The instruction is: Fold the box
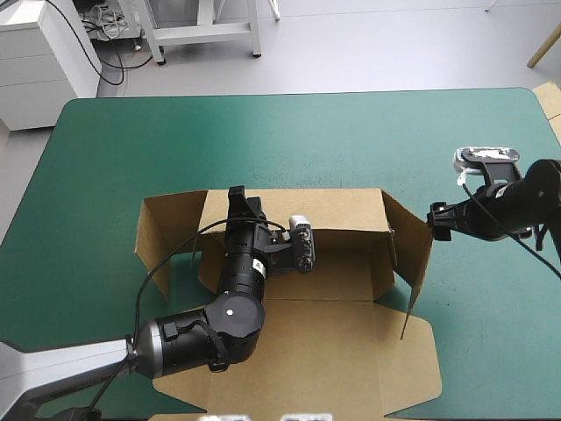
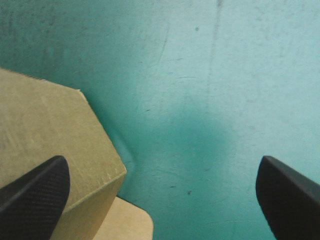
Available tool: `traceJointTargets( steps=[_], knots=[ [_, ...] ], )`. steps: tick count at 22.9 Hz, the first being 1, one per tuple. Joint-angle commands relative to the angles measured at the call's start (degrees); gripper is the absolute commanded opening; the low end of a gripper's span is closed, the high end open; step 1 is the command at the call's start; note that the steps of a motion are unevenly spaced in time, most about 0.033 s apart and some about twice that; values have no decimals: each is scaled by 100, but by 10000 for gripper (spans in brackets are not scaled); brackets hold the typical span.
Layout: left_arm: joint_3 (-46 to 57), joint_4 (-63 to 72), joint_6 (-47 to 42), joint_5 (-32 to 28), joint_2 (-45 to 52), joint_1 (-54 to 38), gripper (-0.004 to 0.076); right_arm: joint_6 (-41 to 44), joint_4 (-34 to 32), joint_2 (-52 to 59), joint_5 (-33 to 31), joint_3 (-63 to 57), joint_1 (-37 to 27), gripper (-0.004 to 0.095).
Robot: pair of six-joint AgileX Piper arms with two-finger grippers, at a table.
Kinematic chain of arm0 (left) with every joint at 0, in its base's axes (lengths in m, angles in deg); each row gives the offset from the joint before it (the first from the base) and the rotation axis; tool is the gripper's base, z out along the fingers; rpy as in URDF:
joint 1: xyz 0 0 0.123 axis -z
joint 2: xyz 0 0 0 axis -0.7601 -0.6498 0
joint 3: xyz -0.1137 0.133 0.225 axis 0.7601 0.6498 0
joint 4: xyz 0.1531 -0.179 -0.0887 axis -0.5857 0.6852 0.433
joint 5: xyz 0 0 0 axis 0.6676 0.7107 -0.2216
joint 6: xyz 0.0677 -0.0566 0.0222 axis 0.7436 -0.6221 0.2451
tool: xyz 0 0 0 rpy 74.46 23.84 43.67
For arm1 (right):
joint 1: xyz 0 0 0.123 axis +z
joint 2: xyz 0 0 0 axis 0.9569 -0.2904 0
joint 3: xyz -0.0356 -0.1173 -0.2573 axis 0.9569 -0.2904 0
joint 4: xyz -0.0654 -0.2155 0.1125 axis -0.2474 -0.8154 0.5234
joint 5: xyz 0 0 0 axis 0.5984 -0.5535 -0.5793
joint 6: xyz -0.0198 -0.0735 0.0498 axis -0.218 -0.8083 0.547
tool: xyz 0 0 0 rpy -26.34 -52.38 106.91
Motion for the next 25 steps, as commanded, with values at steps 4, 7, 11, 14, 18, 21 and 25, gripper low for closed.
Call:
traceJointTargets(
  steps=[4, 7, 11, 14, 18, 21, 25],
  knots=[
    [-152, -395, -136, 172, 224, 19, -8, -504, 1166, 790, 761, -818, -42, 929],
    [-152, -395, -136, 145, 224, 19, -8, -688, 1458, 1083, 974, -1206, -42, 929],
    [-152, -395, -136, 109, 224, 19, -8, -1147, 2081, 1692, 1318, -1764, -42, 929],
    [-152, -395, -136, 101, 224, 19, -8, -1573, 2723, 2042, 1575, -2257, -42, 929],
    [-152, -395, -136, 101, 224, 19, -8, -2013, 3180, 2137, 1696, -2659, -6, 929],
    [-152, -395, -136, 101, 224, 19, -8, -2323, 3281, 2137, 2083, -2947, 187, 929],
    [-152, -395, -136, 101, 224, 19, -8, -2681, 3234, 2137, 2852, -3053, 782, 929]
  ],
)
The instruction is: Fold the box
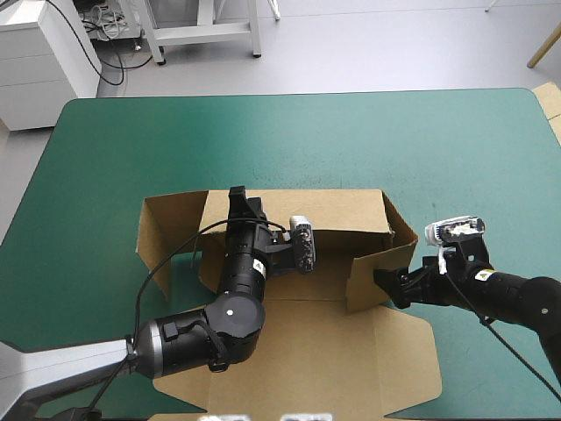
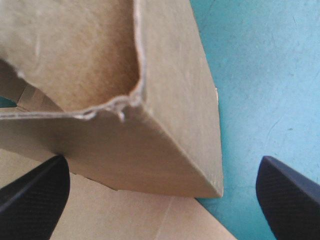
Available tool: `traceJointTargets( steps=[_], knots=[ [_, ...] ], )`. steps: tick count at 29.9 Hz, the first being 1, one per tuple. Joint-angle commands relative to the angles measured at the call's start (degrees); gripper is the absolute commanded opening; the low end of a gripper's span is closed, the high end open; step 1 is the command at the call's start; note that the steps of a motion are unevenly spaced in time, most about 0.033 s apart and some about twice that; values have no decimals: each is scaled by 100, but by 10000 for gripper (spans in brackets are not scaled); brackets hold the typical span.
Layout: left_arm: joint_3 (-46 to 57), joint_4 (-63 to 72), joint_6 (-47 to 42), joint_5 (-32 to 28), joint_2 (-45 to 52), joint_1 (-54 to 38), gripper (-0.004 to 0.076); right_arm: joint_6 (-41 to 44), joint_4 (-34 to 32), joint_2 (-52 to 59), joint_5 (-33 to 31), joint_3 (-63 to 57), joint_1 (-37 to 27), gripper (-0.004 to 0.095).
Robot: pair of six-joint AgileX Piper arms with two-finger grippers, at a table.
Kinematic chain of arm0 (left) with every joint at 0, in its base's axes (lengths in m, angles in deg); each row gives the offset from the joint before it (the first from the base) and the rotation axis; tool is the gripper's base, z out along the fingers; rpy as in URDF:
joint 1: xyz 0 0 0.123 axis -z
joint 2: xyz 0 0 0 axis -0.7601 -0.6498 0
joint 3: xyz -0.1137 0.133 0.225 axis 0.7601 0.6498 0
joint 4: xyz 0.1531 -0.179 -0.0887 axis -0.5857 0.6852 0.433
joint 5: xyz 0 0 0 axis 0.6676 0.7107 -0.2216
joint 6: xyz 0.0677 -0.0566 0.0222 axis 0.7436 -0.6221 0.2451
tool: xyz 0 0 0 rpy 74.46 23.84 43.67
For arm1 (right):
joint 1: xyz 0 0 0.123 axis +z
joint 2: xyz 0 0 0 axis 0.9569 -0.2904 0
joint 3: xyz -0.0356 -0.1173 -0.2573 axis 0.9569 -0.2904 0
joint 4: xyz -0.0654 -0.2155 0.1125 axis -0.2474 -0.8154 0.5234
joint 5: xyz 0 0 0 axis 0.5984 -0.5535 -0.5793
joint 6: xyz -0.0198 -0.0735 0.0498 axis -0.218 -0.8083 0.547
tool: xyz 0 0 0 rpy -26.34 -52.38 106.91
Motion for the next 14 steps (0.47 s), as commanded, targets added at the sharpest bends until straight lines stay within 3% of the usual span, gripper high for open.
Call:
traceJointTargets(
  steps=[1, 5, 14],
  knots=[
    [-152, -395, -136, 128, 224, 19, -8, -150, 211, 67, 771, 127, 420, 928],
    [-152, -395, -136, 128, 224, 19, -8, 361, -255, 67, 1321, 114, 991, 927],
    [-152, -395, -136, -36, 224, 19, -8, 2834, -2658, 56, 2305, -63, 2361, 924]
  ],
)
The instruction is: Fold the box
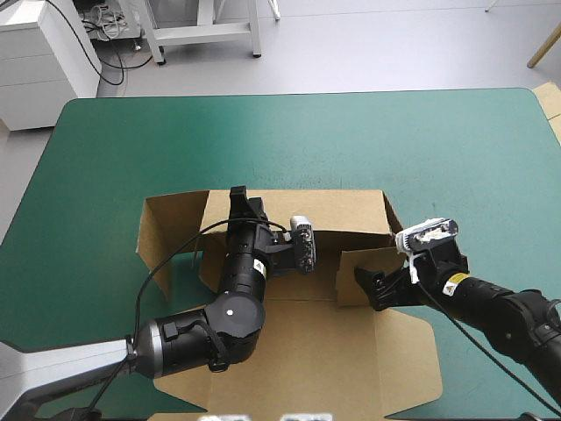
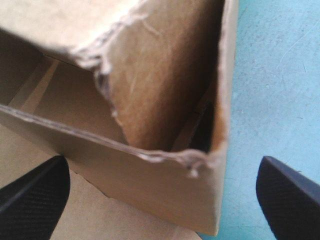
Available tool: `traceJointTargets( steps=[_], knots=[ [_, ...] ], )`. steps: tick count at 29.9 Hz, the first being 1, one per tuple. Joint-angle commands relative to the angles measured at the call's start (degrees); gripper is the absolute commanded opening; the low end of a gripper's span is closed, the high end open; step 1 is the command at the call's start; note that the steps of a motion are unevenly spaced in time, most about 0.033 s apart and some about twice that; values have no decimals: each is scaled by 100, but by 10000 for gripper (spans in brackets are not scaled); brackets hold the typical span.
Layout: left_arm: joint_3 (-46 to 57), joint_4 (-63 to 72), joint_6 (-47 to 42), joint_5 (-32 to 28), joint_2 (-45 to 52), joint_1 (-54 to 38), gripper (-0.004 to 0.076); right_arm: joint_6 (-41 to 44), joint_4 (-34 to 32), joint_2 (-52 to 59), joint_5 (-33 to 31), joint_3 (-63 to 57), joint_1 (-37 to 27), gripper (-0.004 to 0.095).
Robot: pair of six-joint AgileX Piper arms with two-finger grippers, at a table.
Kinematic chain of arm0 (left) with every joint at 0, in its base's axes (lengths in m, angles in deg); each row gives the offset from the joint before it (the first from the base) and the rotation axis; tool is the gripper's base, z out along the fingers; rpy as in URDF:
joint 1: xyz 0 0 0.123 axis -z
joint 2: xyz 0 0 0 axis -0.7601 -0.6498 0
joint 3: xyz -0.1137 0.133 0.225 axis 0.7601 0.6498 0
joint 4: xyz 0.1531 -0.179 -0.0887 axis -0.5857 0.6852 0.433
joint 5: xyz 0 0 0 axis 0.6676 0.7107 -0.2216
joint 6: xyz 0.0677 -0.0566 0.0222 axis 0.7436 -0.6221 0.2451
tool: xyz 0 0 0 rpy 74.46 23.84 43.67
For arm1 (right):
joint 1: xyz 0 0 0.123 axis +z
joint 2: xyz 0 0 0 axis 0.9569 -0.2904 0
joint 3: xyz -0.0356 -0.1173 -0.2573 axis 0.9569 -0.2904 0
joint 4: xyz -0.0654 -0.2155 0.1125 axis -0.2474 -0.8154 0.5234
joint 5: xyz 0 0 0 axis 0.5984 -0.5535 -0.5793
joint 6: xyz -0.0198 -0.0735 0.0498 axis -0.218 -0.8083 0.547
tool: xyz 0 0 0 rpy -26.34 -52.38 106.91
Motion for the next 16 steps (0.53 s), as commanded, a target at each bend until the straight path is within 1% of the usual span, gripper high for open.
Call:
traceJointTargets(
  steps=[1, 4, 6, 8, 10, 12, 14, 16],
  knots=[
    [-152, -395, -132, -9, 224, 19, -8, 1065, -1048, 56, 656, 42, 472, 923],
    [-152, -395, -132, -47, 224, 19, -8, 1923, -1841, -1, 889, -42, 802, 924],
    [-152, -395, -132, -47, 224, 19, -8, 2308, -2273, -128, 969, -52, 930, 912],
    [-152, -395, -132, -47, 224, 19, -8, 2544, -2491, -282, 1007, -52, 966, 880],
    [-152, -395, -132, -47, 224, 19, -8, 2609, -2528, -458, 1087, -52, 966, 818],
    [-152, -395, -132, -47, 224, 19, -8, 2655, -2541, -571, 1258, -52, 966, 726],
    [-152, -395, -132, -47, 224, 19, -8, 2737, -2541, -631, 1518, -52, 966, 560],
    [-152, -395, -132, -47, 224, 19, -8, 2737, -2541, -644, 1730, -52, 976, 336]
  ],
)
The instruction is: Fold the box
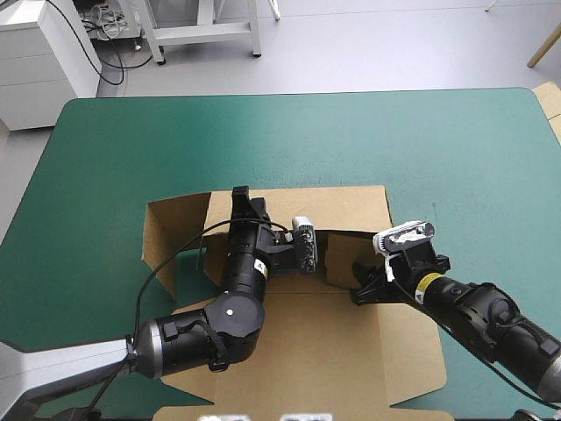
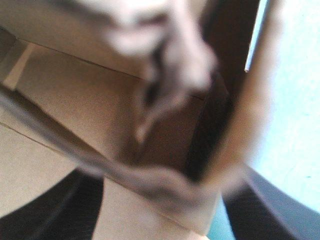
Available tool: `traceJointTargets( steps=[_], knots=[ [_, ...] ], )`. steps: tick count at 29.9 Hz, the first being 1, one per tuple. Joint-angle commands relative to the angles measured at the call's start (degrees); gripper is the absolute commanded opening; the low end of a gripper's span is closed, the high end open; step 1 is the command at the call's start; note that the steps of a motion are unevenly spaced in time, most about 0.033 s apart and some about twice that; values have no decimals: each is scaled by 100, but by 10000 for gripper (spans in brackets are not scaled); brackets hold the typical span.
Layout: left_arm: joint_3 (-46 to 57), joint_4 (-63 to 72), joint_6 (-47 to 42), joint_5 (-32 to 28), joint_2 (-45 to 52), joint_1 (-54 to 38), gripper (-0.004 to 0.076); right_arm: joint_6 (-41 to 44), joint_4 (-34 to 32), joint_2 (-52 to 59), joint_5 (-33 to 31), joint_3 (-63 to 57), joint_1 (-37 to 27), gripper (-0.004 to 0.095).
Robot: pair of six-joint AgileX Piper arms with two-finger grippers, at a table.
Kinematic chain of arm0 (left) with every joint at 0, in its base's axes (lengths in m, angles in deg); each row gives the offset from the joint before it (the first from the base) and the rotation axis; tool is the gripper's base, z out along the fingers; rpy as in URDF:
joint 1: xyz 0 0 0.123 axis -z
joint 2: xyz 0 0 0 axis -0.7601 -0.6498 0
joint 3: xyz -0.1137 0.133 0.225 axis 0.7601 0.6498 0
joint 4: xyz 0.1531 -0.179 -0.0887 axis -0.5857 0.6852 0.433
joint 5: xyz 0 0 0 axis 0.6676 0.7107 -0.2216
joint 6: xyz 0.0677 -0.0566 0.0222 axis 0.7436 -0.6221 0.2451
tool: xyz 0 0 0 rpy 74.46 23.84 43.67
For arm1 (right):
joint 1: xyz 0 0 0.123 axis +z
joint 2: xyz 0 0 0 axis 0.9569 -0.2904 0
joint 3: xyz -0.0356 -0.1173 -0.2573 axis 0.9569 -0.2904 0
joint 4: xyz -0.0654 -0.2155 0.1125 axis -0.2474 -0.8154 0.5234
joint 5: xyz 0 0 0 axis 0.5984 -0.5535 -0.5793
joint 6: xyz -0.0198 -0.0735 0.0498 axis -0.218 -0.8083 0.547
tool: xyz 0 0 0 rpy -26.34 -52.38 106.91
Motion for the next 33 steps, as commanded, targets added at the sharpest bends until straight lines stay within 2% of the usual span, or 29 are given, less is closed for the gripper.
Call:
traceJointTargets(
  steps=[1, 3, 7, 14, 16, 21, 23, 27, 33],
  knots=[
    [-152, -383, -132, 67, 224, 19, -8, 43, -100, 50, 754, 153, 15, 239],
    [-152, -383, -132, 67, 224, 19, -8, -76, -113, 78, 794, 153, 15, 0],
    [-152, -383, -132, 80, 224, 19, -8, -98, -113, 78, 839, 153, 15, -16],
    [-152, -341, -132, 91, 224, 19, 17, -98, -72, 78, 1336, 153, 15, -16],
    [-152, -222, -132, 82, 224, 19, 90, -98, -72, 78, 1385, 153, 18, -16],
    [-152, -176, -217, -5, 224, 19, 417, -98, -72, 78, 1439, 153, 18, -16],
    [-152, -333, -322, -5, 224, 19, 499, -98, -105, 78, 1533, 163, 18, -16],
    [-152, -581, -350, 133, 224, 79, 515, -40, -105, -45, 1501, 401, -93, -16],
    [-152, -681, -350, 235, 224, 195, 515, 95, -104, -618, 1307, 1057, -837, -16]
  ],
)
